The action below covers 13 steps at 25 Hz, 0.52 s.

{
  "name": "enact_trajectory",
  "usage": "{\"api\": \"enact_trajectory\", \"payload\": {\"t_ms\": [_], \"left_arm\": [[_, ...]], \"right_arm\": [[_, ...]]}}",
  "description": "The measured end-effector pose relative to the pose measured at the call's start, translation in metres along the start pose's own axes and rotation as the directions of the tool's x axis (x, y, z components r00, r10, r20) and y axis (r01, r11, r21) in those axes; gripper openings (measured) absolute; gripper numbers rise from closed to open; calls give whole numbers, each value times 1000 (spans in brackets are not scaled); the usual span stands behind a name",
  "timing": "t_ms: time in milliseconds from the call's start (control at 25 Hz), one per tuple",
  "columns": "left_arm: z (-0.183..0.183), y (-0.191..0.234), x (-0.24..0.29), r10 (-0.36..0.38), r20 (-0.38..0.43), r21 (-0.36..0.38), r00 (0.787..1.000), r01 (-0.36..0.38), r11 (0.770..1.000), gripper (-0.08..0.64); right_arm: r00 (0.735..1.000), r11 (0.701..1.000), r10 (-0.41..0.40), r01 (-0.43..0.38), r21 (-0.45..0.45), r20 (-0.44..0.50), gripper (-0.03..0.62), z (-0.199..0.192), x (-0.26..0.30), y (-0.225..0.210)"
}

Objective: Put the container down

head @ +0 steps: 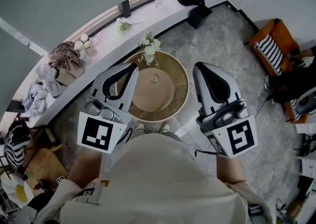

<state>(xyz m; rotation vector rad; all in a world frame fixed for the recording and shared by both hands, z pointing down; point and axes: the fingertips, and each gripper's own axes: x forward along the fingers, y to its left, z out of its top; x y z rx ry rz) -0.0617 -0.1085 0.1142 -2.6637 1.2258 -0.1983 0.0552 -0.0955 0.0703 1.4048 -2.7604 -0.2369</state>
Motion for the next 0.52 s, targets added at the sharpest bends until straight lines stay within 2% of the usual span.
{"api": "enact_trajectory", "payload": {"t_ms": [200,520], "left_arm": [[1,5,0,-1,2,33,1000,1,999,8],[-2,10,-1,7,-10,39,1000,-6,999,8]], "right_arm": [[1000,1000,13,-13,-2,7,6,3,3,4],[1000,1000,8,-8,-13,-12,6,3,6,3]]}}
